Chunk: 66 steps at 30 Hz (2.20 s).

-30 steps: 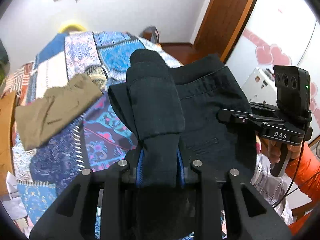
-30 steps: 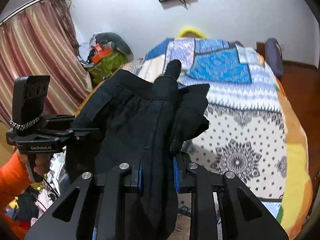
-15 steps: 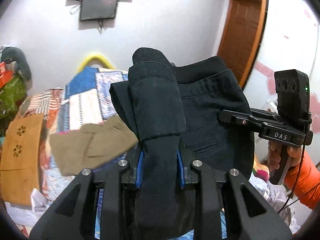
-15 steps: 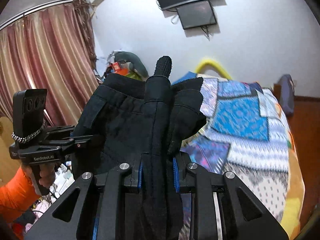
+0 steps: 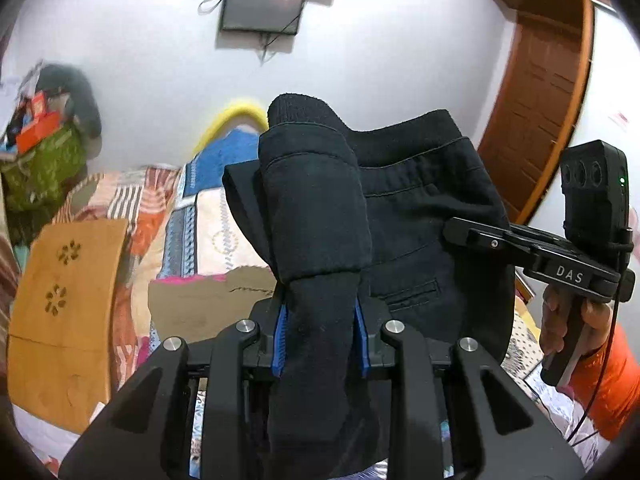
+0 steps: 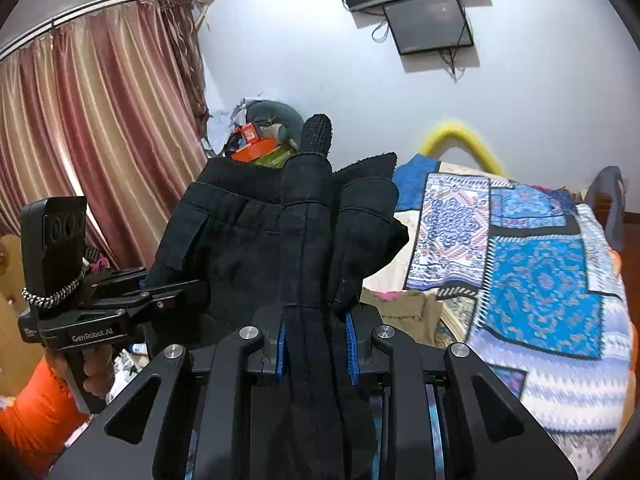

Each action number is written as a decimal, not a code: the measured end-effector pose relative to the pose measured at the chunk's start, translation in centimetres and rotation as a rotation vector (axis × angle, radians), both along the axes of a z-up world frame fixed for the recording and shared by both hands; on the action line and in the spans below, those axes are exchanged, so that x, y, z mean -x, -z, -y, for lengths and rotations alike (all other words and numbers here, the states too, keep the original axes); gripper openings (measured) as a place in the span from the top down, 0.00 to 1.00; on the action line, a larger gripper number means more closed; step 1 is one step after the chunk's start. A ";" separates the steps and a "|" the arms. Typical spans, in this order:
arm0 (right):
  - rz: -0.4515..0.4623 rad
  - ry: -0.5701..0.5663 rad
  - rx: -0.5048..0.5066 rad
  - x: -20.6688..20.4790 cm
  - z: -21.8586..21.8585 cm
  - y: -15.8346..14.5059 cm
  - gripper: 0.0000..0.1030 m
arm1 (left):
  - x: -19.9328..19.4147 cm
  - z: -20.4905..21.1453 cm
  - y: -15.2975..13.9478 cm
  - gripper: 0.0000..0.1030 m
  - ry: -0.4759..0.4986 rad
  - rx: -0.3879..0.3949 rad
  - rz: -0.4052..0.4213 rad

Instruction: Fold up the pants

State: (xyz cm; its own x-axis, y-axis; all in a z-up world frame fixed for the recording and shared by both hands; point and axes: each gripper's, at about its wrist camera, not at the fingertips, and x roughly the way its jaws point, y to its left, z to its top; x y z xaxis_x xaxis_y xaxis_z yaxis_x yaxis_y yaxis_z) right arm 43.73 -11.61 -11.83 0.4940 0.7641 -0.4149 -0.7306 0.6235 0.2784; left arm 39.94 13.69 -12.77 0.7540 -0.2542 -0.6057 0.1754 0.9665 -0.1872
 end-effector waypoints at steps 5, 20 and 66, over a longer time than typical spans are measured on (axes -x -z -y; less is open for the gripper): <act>-0.034 -0.006 0.058 -3.8 -3.3 2.7 0.80 | -4.4 -2.1 4.2 0.74 -0.025 0.027 -0.059; -0.199 0.035 0.223 -13.9 -6.4 12.5 0.79 | -14.6 -3.2 16.8 0.69 -0.028 0.058 -0.305; 0.094 0.034 0.242 5.9 1.0 4.1 0.57 | 7.6 2.4 1.3 0.57 -0.098 -0.205 0.004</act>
